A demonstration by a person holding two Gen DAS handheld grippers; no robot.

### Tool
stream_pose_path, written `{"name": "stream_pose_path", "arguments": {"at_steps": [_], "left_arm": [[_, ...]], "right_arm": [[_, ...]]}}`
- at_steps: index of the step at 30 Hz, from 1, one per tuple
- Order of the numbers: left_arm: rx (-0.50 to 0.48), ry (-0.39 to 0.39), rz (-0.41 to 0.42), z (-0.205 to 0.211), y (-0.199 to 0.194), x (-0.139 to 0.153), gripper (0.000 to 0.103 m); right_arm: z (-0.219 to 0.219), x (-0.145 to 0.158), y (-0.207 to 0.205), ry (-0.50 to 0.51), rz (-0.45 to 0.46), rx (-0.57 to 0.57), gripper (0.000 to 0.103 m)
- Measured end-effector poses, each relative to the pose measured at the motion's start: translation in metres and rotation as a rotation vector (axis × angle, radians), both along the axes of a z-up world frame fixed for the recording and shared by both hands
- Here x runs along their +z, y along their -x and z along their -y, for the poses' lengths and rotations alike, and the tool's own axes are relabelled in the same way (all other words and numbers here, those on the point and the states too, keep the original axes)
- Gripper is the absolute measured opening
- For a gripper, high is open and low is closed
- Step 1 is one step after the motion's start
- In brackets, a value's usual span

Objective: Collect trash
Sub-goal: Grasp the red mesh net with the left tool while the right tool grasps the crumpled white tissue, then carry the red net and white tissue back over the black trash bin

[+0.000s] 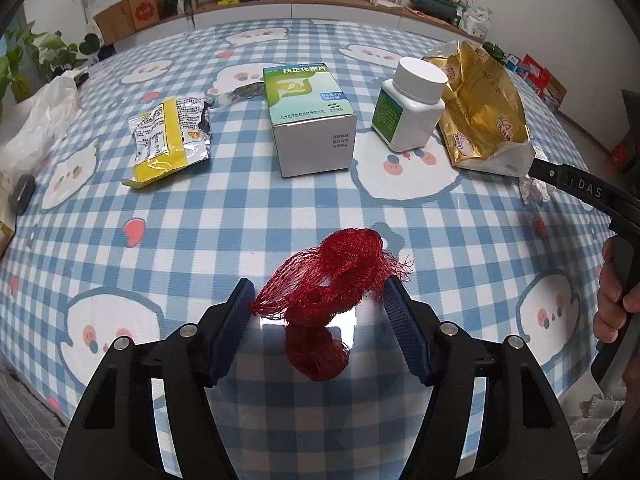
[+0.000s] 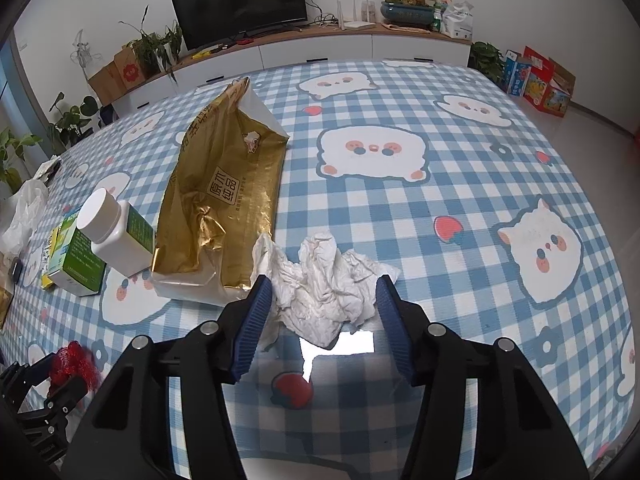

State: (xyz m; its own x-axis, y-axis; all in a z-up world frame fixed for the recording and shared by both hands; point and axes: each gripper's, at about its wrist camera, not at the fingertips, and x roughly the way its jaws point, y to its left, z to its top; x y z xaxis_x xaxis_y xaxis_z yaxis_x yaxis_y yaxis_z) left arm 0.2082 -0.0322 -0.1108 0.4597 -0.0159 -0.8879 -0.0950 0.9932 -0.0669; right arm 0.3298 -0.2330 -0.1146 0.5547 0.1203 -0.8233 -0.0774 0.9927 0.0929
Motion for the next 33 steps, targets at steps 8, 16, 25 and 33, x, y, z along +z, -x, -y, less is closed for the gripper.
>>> {"name": "stream_pose_path", "arguments": {"at_steps": [8,16,25,33], "left_arm": [[0.014,0.005,0.011,-0.003,-0.002,-0.001,0.054],[0.018,-0.027,0.017,-0.003,-0.005,-0.001,0.031],[0.023,-0.014,0.016,-0.006,-0.004,0.0,0.017],[0.018,-0.012,0.031,-0.003,-0.001,0.006,0.017]], "right_arm": [[0.006,-0.011,-0.003,0.003,-0.021,-0.009,0.041],[0.014,-0.012,-0.004,0.007,-0.017,-0.031,0.018],[0.016,-0.01,-0.002,0.005,-0.017,-0.029,0.008],[0.012,-0.001,0.007,0.029,0.004,-0.025,0.008]]}}
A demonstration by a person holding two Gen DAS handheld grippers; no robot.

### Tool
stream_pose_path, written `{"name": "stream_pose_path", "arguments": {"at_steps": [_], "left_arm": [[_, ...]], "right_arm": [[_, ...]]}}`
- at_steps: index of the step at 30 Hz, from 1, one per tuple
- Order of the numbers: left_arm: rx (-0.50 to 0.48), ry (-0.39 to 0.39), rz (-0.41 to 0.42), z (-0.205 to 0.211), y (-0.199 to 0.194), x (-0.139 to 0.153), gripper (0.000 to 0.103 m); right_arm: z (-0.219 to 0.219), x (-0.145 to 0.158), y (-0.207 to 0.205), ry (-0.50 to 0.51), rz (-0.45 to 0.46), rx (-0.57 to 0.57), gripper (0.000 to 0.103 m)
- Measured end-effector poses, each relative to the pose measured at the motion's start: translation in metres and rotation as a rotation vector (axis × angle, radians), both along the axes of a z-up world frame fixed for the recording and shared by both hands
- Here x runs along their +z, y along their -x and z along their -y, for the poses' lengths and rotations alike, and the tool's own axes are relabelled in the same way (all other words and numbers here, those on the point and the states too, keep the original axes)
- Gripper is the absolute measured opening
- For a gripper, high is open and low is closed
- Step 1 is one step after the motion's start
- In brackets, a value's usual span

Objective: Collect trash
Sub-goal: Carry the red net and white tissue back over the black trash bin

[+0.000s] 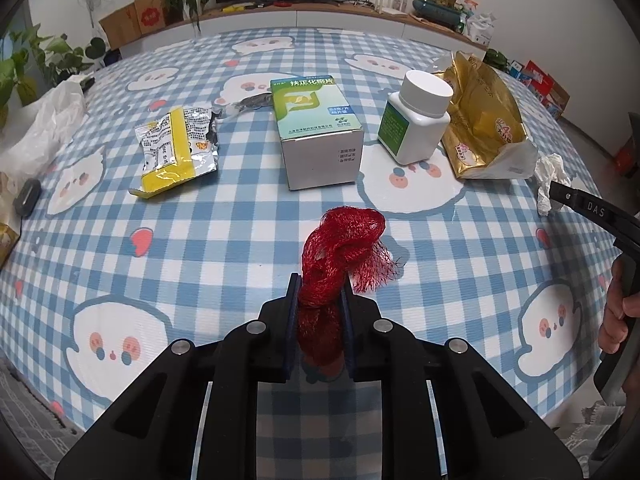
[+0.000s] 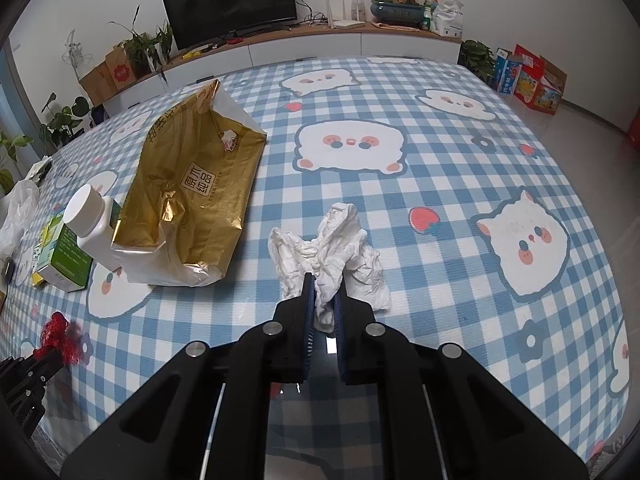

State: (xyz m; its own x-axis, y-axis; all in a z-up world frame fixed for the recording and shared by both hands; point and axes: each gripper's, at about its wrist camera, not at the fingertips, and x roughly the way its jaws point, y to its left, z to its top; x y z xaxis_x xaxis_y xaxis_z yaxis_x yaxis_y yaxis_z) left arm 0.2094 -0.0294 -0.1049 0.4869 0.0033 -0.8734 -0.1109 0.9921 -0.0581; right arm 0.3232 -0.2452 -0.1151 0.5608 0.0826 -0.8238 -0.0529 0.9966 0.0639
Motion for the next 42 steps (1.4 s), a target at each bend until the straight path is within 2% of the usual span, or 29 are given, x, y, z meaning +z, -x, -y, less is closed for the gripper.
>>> {"name": "stream_pose_path", "arguments": {"at_steps": [13,23,37,42], "left_arm": [[-0.024,0.037,0.042,0.009,0.015,0.021,0.017],[-0.023,0.076,0.049,0.02,0.046,0.032,0.017],[-0.027,0.072,0.078,0.027,0.094,0.048,0.017],[-0.029,0.074,0.071,0.029,0.113,0.043,0.017]], "right_arm": [[-0.004,0.032,0.037,0.011,0.041,-0.006,0.008],[-0.018,0.059,0.084,0.025,0.088,0.017,0.008],[-0.03,0.068,0.158,0.001,0.106,0.035,0.008],[-0.032,0.068,0.183,0.011,0.114,0.048,0.008]]}}
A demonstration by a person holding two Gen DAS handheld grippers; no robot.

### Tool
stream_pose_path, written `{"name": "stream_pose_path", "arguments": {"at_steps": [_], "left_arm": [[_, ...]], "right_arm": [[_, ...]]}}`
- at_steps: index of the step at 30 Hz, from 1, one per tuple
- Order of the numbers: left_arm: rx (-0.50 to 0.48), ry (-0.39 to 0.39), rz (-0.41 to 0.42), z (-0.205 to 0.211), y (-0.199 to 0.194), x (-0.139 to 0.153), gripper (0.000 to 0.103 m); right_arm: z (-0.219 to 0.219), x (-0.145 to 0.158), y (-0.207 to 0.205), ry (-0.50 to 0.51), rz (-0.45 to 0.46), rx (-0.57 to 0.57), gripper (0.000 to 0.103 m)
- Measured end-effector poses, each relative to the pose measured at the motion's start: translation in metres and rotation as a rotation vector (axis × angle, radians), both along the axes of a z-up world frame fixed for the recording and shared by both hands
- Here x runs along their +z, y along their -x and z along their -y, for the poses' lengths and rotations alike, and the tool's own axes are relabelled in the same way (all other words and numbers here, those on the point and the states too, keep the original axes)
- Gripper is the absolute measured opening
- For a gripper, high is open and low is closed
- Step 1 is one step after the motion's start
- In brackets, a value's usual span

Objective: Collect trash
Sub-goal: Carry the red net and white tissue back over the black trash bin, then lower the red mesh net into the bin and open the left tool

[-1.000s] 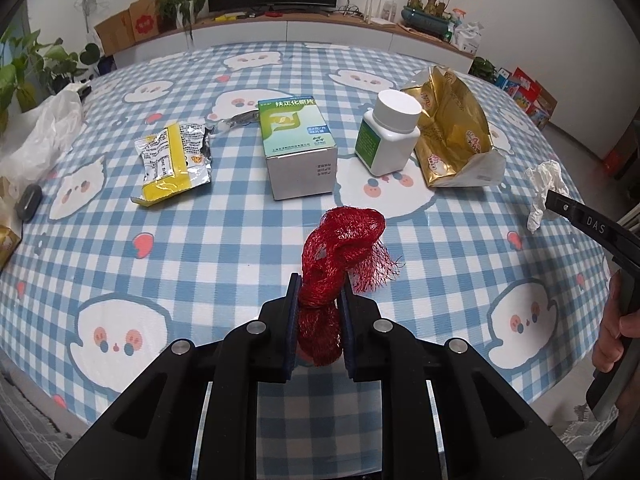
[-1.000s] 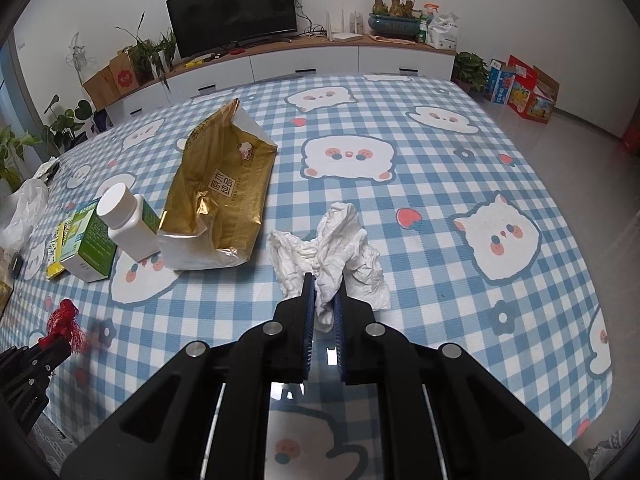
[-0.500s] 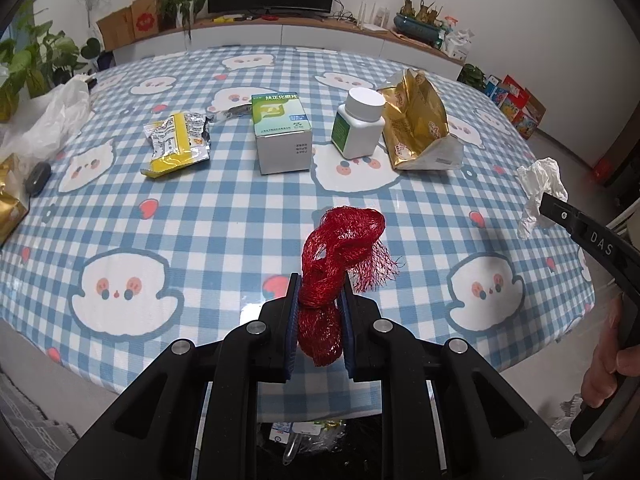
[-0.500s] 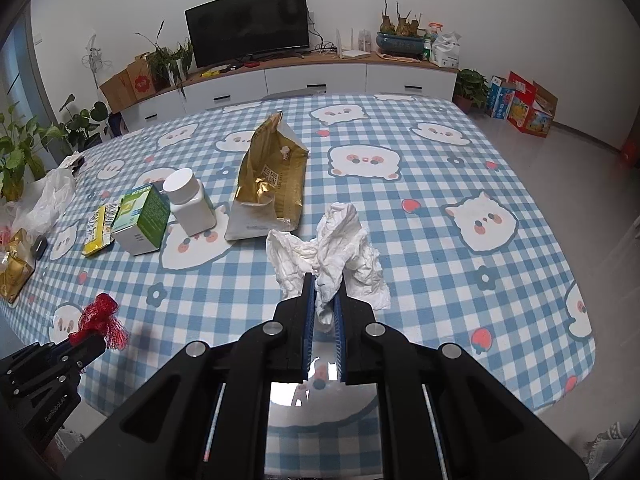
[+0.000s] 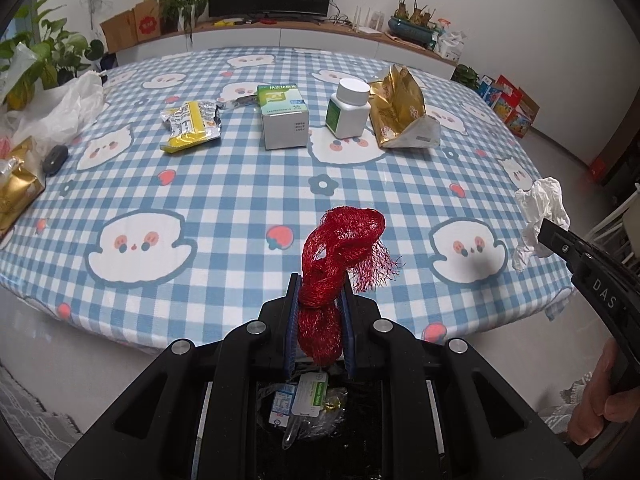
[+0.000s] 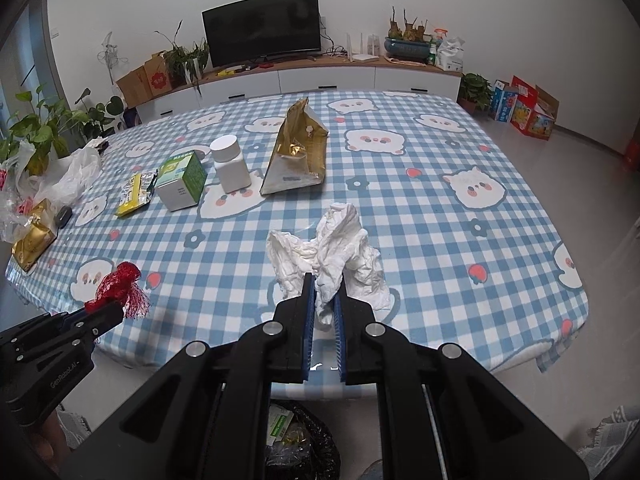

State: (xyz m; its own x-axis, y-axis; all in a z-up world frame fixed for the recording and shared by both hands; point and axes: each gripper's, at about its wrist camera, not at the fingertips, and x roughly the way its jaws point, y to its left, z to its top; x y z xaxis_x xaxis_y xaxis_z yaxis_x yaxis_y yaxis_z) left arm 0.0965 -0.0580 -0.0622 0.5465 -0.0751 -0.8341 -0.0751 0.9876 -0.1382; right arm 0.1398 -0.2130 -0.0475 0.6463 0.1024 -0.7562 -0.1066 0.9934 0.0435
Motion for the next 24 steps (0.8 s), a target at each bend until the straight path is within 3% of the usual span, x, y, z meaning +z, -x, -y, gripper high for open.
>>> {"name": "stream_pose_path", "arguments": {"at_steps": [24], "left_arm": [[-0.012,-0.012,-0.018,0.014,0.089,-0.02,0.017]], "right_arm": [[-0.003,-0.026,0.092,0.008,-0.046,0.02,0.008]]}}
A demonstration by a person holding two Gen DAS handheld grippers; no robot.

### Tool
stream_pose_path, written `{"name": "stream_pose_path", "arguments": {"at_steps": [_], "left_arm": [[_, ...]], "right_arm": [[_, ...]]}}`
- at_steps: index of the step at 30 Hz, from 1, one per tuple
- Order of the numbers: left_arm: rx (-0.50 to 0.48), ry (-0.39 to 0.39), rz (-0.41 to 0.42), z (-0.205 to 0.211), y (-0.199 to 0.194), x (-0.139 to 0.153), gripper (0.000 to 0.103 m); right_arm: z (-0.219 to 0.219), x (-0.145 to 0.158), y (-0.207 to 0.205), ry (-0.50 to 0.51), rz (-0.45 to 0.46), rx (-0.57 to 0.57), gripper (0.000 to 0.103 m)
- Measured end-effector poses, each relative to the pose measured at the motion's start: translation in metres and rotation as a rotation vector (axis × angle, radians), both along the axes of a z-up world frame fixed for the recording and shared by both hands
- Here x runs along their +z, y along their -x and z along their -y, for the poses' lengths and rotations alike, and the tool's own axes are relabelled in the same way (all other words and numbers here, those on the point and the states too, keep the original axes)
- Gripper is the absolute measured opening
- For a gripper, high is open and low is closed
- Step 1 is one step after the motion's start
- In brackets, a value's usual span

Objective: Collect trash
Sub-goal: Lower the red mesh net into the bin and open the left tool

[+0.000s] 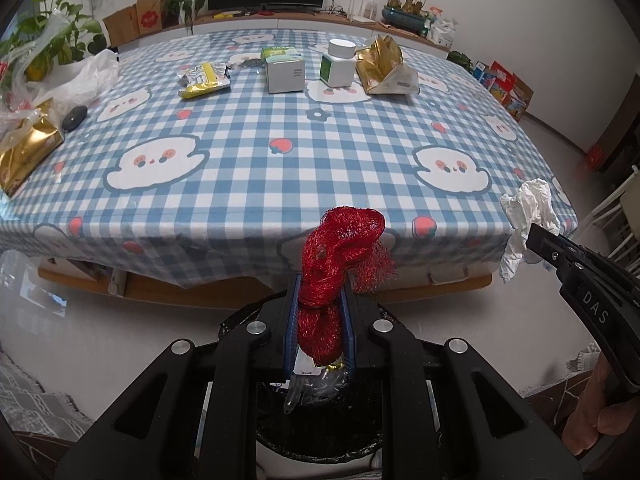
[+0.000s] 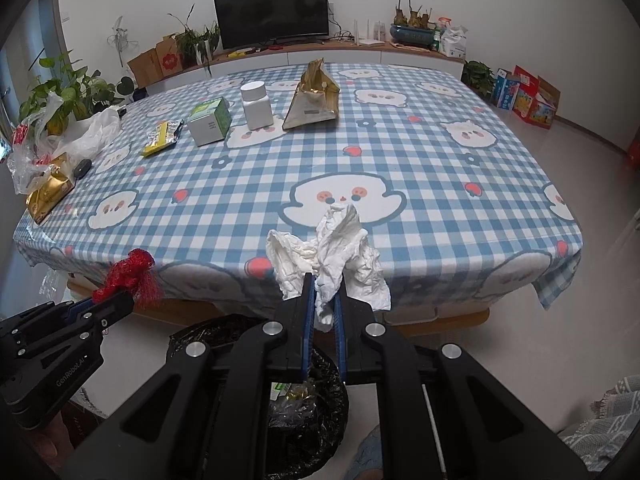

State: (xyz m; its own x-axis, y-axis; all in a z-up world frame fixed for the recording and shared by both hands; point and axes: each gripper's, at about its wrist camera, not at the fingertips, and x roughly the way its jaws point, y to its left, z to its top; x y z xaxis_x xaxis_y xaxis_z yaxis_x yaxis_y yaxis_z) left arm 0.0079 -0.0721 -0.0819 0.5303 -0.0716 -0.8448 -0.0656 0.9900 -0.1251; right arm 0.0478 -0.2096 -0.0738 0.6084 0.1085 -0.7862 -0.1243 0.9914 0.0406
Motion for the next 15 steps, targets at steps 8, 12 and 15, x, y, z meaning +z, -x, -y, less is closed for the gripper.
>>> {"name": "stream_pose_path", "arguments": {"at_steps": [8,12,15], "left_arm": [[-0.001,-0.011,-0.018,0.005,0.019,-0.014,0.017],[0.001,-0.016,-0.031,0.008,0.028,-0.024,0.017],[0.003,-0.017,-0.038,0.012,0.034,-0.031,0.017]], "right_arm": [[0.002,-0.015,0.021,0.022,-0.023,-0.002,0.008],[0.005,-0.025,0.03,0.028,-0.044,-0.011,0.008],[0.006,-0.032,0.036,0.035,-0.062,-0.015,0.008]]}}
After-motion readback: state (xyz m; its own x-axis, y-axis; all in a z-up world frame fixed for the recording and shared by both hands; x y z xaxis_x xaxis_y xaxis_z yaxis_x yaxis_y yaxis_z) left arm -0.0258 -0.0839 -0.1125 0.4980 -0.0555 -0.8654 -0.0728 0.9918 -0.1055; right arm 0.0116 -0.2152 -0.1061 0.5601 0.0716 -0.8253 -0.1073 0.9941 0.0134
